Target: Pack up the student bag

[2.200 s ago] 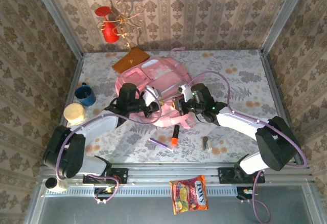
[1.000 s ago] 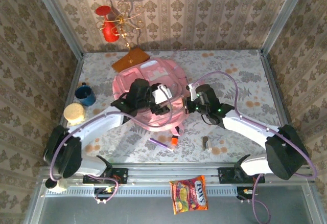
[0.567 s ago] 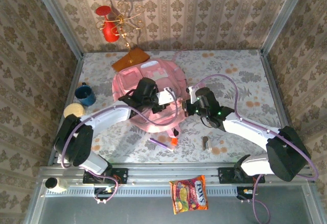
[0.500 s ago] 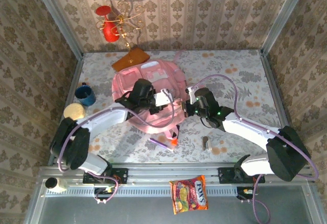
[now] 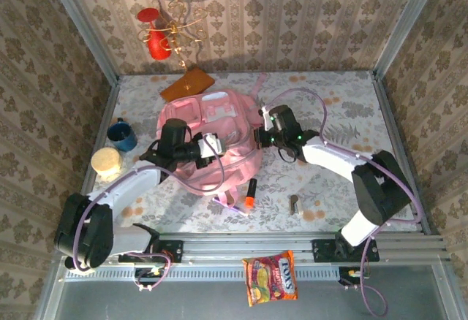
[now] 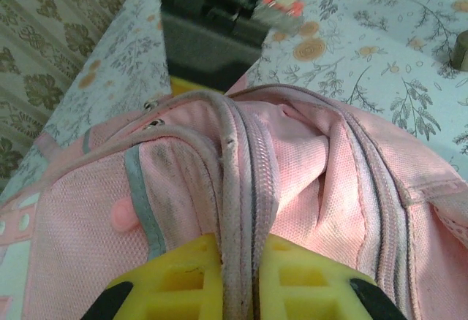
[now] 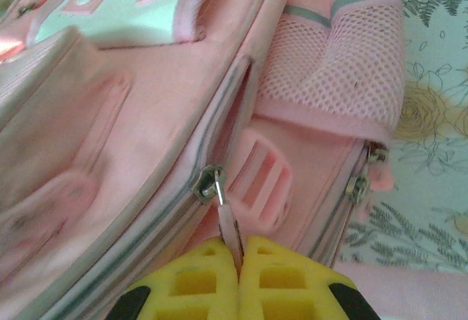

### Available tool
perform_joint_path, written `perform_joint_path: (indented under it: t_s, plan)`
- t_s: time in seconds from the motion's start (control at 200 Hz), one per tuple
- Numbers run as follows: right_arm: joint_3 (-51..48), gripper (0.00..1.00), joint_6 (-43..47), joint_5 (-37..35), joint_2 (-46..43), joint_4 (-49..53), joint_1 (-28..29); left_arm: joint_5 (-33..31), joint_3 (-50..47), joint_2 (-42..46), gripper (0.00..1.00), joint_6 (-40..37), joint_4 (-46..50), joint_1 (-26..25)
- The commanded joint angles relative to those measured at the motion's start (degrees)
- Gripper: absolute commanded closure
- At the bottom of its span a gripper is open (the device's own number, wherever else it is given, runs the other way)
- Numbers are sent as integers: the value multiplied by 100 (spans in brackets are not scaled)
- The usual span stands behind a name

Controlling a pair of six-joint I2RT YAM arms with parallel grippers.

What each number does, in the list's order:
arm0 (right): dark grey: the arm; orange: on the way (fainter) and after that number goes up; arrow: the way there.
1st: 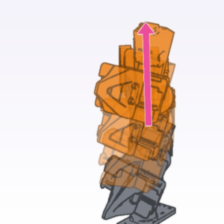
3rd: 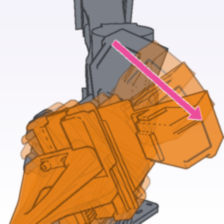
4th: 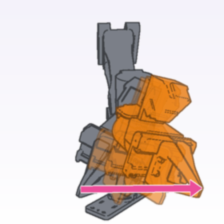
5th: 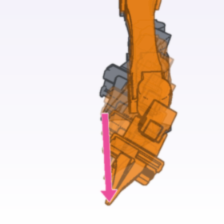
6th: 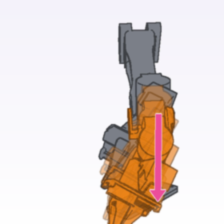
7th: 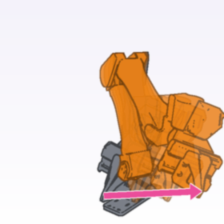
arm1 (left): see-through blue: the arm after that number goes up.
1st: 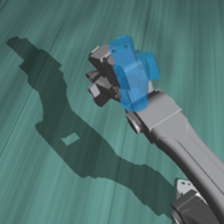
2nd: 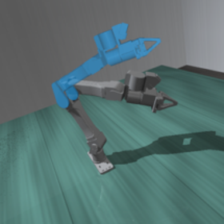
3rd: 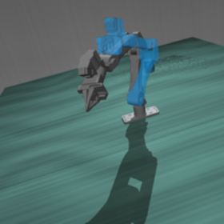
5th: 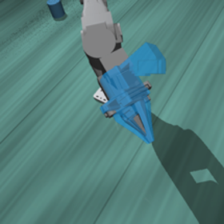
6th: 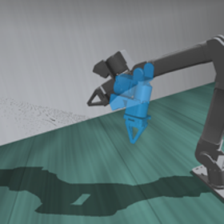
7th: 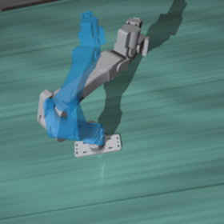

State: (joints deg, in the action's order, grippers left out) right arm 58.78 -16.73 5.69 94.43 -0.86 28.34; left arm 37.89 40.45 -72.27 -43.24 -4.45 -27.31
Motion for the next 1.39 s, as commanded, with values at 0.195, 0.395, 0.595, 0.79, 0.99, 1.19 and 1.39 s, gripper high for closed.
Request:
perform_joint_path:
  t_s: [0.195,0.395,0.595,0.79,0.99,1.19,1.39]
  plan:
    - [424,100,-293,-886,757,315,-1002,1193,239,9,100,177,-774,78]
    - [-57,100,-458,-966,191,174,-1548,1216,970,-487,100,-154,-422,-338]
    - [-674,100,-458,-1281,-808,214,-1766,1238,2023,-1175,100,-642,185,-718]
    - [-1347,100,-424,-1325,-1881,204,-1854,914,2412,-1389,100,-1081,685,-683]
    - [-1801,100,-644,-938,-2335,-65,-1303,162,1981,-1195,98,-1092,747,-60]
    - [-1785,100,-796,-1120,-1909,-288,-651,-291,1209,-770,96,-775,528,676]
    - [-1505,100,-873,-936,-1101,-617,-178,-1075,554,-484,82,-201,220,1010]
